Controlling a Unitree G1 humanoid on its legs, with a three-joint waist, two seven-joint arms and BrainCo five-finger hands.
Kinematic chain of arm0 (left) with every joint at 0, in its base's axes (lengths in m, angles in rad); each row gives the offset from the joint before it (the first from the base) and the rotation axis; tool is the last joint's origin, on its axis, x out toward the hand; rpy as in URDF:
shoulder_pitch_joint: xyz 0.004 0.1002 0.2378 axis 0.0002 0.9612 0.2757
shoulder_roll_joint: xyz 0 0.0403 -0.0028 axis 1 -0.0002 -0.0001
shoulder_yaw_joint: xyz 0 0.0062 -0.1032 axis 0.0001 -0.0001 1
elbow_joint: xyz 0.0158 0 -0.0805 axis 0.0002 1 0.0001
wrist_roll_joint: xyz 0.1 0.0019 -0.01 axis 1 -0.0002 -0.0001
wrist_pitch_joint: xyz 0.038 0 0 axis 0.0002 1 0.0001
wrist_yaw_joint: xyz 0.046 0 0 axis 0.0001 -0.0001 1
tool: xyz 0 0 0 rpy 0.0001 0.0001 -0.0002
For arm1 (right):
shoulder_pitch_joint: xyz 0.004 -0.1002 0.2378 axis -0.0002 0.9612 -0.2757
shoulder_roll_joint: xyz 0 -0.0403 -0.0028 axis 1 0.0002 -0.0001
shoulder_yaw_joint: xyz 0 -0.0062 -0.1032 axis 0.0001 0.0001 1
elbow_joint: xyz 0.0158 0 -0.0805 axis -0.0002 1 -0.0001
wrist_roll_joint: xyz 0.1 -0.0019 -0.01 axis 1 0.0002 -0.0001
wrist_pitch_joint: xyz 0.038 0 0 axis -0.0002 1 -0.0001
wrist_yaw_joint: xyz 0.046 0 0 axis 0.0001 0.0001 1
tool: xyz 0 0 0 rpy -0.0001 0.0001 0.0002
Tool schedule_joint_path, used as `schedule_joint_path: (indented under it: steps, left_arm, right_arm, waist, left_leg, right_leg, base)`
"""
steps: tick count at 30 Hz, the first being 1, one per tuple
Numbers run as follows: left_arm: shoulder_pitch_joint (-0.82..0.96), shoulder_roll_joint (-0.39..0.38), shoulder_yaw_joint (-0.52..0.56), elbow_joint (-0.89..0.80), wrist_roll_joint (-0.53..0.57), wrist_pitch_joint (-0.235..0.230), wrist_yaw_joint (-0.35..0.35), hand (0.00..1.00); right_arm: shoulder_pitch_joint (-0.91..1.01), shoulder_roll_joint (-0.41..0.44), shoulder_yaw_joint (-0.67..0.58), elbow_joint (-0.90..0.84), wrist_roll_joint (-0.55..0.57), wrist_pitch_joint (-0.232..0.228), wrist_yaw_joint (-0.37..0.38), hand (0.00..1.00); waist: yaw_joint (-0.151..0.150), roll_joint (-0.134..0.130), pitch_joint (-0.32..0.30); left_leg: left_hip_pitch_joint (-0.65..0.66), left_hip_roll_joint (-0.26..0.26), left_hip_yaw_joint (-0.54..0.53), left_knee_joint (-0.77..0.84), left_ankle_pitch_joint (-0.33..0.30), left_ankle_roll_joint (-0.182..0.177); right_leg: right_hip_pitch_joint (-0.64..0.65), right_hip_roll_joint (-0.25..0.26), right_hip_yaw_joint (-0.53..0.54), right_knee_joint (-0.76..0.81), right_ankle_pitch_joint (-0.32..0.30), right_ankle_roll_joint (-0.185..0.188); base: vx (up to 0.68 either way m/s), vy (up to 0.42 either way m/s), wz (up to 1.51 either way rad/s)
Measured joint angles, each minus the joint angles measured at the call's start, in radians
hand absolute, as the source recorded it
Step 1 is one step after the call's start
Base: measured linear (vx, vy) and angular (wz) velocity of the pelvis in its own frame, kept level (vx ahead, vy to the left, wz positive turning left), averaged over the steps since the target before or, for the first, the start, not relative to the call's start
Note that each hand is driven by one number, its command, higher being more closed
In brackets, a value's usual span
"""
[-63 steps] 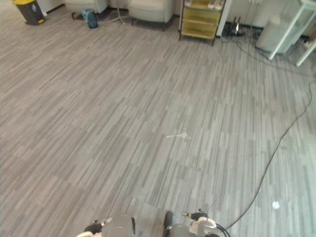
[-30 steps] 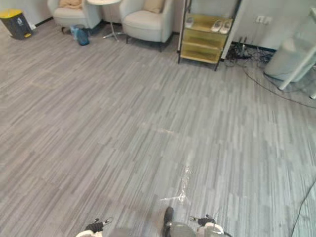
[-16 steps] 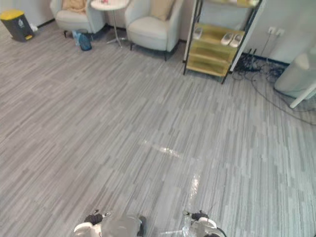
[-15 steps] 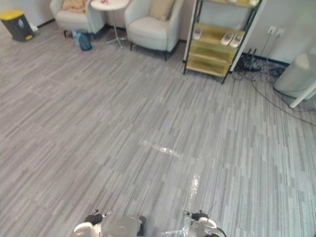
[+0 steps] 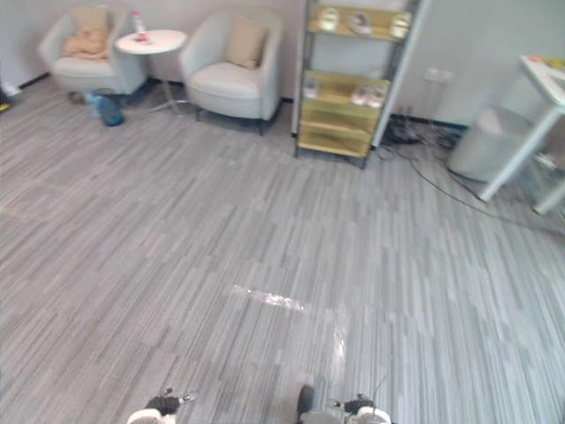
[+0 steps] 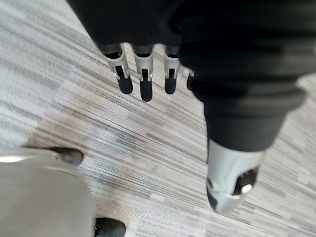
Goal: Pick up cushions and gather them together orderly.
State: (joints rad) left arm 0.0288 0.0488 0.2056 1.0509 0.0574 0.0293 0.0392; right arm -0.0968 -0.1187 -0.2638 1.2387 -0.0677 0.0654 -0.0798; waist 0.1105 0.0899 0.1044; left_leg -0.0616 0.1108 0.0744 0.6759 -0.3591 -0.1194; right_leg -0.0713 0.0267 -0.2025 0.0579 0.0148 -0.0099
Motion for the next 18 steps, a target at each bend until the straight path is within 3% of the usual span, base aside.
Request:
schedule_joint_path:
  steps: [1, 2, 3, 4, 6, 7, 9, 12, 18]
  left_arm:
    - [0.001, -0.005, 0.0, 0.002, 0.0, 0.002, 0.0, 0.0]
    - [0.002, -0.012, -0.007, 0.002, 0.001, 0.005, -0.001, 0.0]
    - [0.002, -0.01, -0.008, 0.001, 0.001, 0.005, -0.002, 0.0]
    - [0.002, -0.008, -0.009, -0.001, 0.001, 0.005, -0.002, 0.0]
    - [0.0, -0.002, -0.03, -0.016, 0.002, 0.005, -0.001, 0.0]
    - [-0.001, 0.003, -0.029, -0.022, 0.001, 0.004, -0.002, 0.0]
    - [-0.01, 0.019, -0.028, -0.019, 0.001, 0.004, -0.002, 0.0]
    - [-0.03, 0.02, -0.017, -0.018, 0.0, 0.006, -0.003, 0.0]
    - [-0.038, 0.017, 0.003, 0.003, 0.0, 0.006, -0.001, 0.0]
  right_arm:
    - [-0.001, -0.001, -0.001, 0.0, 0.001, 0.0, -0.001, 0.0]
    - [-0.009, 0.0, -0.001, 0.002, 0.008, 0.003, -0.005, 0.0]
    - [-0.007, 0.005, -0.001, 0.009, 0.014, 0.005, -0.008, 0.0]
    - [-0.006, 0.006, -0.002, 0.009, 0.018, 0.005, -0.009, 0.0]
    - [-0.007, 0.016, -0.011, 0.006, 0.028, 0.005, -0.012, 0.0]
    - [0.0, 0.021, -0.026, 0.0, 0.027, 0.005, -0.015, 0.0]
    - [0.006, 0.046, -0.03, 0.0, 0.026, 0.007, -0.016, 0.0]
    - [0.005, 0.048, -0.038, 0.0, 0.021, 0.014, -0.016, 0.0]
    - [0.011, 0.04, -0.036, -0.005, 0.002, 0.003, -0.007, 0.0]
  waist:
    - [0.0, 0.011, 0.006]
    - [0.007, 0.035, 0.021]
    - [0.014, 0.033, 0.026]
    - [0.016, 0.03, 0.028]
    - [0.039, 0.02, 0.036]
    - [0.055, 0.004, 0.038]
    - [0.057, -0.029, 0.026]
    - [0.069, -0.026, 0.038]
    - [0.063, -0.025, -0.017]
  left_leg:
    - [-0.033, 0.021, 0.0, 0.07, -0.001, -0.004]
    - [-0.094, 0.057, -0.005, 0.207, -0.014, 0.015]
    - [-0.135, 0.055, -0.016, 0.206, -0.02, 0.026]
    - [-0.148, 0.049, -0.022, 0.187, -0.022, 0.028]
    - [-0.177, 0.0, -0.055, -0.058, -0.004, 0.039]
    - [-0.157, -0.027, -0.061, -0.139, 0.082, 0.087]
    - [-0.122, -0.067, -0.049, -0.204, 0.115, 0.113]
    - [-0.084, -0.072, -0.05, -0.206, 0.111, 0.119]
    - [-0.017, -0.098, -0.054, -0.331, 0.124, 0.139]
  right_leg:
    - [0.019, 0.015, -0.006, -0.007, -0.005, -0.007]
    - [0.07, 0.047, -0.011, -0.015, -0.026, -0.021]
    - [0.104, 0.052, -0.012, -0.009, -0.041, -0.032]
    - [0.113, 0.05, -0.012, -0.008, -0.043, -0.029]
    - [0.145, 0.034, 0.005, 0.001, -0.068, -0.017]
    - [0.158, 0.021, 0.035, 0.005, -0.081, -0.004]
    - [0.159, -0.007, 0.078, -0.018, -0.076, 0.011]
    - [0.186, -0.006, 0.136, -0.029, -0.038, 0.018]
    - [0.177, -0.024, 0.178, -0.04, -0.005, 0.019]
  base:
    - [0.28, -0.106, 0.25]
    - [0.34, -0.059, 0.14]
    - [0.34, -0.024, 0.07]
    - [0.22, 0.038, -0.16]
    - [0.24, 0.126, -0.39]
    - [0.27, 0.162, -0.39]
    - [0.34, 0.142, -0.06]
    - [0.19, 0.093, -0.15]
    - [0.1, 0.094, -0.09]
